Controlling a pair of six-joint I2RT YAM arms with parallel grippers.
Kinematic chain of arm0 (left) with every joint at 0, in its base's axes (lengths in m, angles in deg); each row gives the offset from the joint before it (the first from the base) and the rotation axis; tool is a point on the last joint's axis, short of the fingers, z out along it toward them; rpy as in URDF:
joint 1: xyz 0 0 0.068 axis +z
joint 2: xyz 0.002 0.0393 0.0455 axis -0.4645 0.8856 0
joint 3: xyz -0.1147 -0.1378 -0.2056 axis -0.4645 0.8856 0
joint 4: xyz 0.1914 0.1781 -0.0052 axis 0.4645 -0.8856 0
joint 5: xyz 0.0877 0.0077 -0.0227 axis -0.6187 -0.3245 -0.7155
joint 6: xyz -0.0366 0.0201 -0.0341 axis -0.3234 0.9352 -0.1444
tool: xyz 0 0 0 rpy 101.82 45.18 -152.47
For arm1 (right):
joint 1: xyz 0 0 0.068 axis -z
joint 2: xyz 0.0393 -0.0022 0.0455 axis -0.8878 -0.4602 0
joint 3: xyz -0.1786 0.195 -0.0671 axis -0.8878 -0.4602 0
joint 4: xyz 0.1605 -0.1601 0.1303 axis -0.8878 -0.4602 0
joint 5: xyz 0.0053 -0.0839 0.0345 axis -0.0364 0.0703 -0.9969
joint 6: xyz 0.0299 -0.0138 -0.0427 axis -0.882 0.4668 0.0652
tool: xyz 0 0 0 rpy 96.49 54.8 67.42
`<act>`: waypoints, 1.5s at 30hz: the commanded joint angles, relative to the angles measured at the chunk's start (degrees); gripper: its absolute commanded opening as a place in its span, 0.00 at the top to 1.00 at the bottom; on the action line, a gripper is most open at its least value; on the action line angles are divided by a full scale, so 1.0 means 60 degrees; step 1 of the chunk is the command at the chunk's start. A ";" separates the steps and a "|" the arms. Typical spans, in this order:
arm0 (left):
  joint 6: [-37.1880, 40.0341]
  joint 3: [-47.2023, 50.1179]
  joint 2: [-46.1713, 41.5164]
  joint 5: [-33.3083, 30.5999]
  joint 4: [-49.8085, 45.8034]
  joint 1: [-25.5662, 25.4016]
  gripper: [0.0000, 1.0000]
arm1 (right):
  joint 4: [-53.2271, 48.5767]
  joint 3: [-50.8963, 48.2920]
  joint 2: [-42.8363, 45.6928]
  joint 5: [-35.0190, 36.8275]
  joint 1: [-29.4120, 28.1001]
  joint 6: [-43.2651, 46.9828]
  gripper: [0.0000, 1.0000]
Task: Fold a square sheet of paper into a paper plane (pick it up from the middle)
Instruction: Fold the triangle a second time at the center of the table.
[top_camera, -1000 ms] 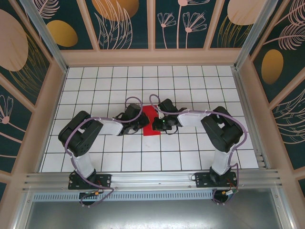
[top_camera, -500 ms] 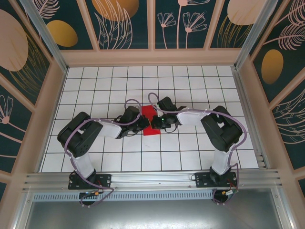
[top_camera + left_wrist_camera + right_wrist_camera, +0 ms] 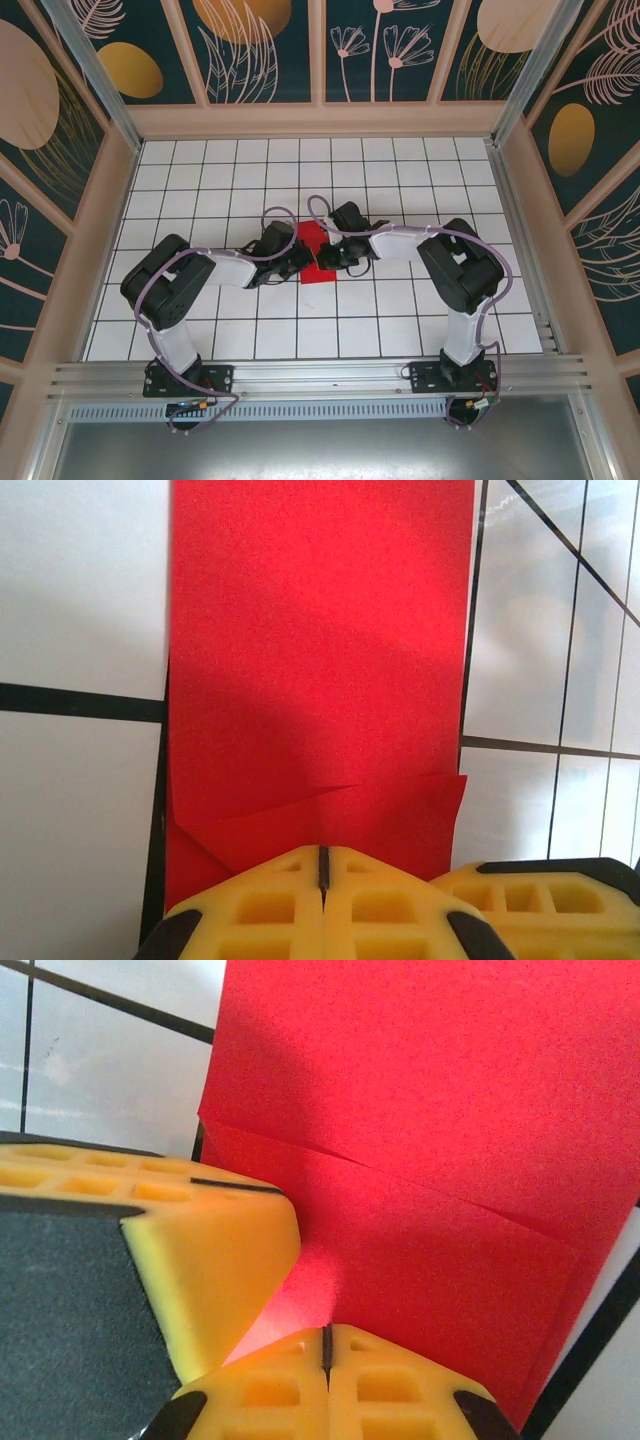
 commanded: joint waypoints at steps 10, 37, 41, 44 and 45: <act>-0.0490 0.0141 0.0580 -0.1073 -0.1713 0.0057 1.00 | -0.1169 -0.1719 0.1253 -0.0377 0.0312 0.0732 1.00; -0.0414 0.0096 0.0521 -0.0795 -0.1580 0.0060 1.00 | -0.0408 0.0395 0.0027 -0.1216 0.0355 0.1102 1.00; -0.0414 0.0079 0.0566 -0.0771 -0.1570 0.0057 1.00 | -0.0359 0.0479 -0.0207 -0.1303 0.0341 0.1124 1.00; -0.0416 0.0082 0.0583 -0.0776 -0.1576 0.0053 1.00 | -0.0333 0.0586 -0.0329 -0.1246 0.0326 0.1137 1.00; -0.0421 0.0068 0.0583 -0.0773 -0.1573 0.0058 1.00 | -0.0347 0.0621 -0.0389 -0.1196 0.0330 0.1148 1.00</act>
